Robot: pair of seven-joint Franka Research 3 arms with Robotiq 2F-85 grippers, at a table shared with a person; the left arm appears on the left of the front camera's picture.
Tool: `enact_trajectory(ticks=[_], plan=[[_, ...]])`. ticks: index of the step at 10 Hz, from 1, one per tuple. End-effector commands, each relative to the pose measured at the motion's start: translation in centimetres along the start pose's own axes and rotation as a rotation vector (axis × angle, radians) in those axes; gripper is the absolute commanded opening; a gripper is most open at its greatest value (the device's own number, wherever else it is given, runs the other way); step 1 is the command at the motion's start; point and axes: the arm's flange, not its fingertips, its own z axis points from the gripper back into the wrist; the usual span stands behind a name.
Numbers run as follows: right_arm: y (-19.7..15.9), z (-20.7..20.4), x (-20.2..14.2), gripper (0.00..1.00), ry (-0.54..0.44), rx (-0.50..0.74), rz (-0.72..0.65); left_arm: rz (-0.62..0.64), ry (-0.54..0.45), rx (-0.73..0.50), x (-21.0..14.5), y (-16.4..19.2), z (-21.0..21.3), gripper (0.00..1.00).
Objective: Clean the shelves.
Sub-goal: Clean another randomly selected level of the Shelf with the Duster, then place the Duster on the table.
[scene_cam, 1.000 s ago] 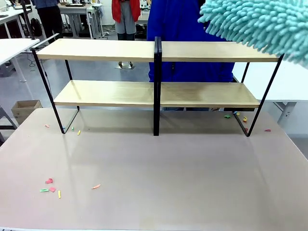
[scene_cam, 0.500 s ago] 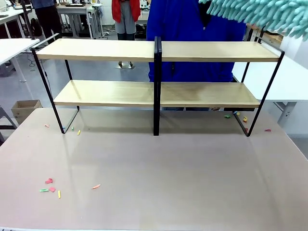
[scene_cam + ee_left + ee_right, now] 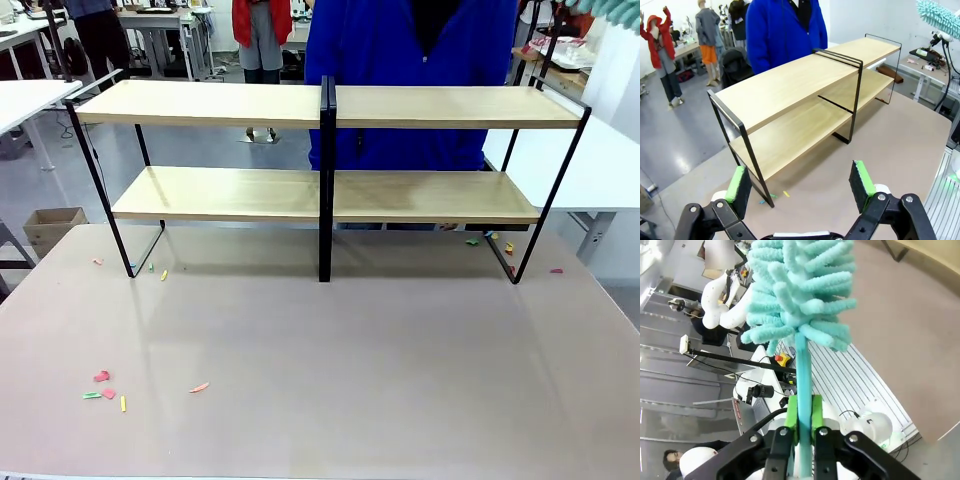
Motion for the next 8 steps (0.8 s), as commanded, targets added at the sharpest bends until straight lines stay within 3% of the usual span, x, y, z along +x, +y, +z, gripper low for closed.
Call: enact_trajectory(ticks=[1, 8], plan=[[1.48, -0.95, 0.69, 0.12, 0.013, -0.036, -0.002, -0.005, 0.008, 0.000, 0.02, -0.01, -0.02, 1.00], [1.48, -0.95, 0.69, 0.12, 0.013, -0.036, -0.002, -0.005, 0.008, 0.000, 0.02, -0.01, -0.02, 1.00]])
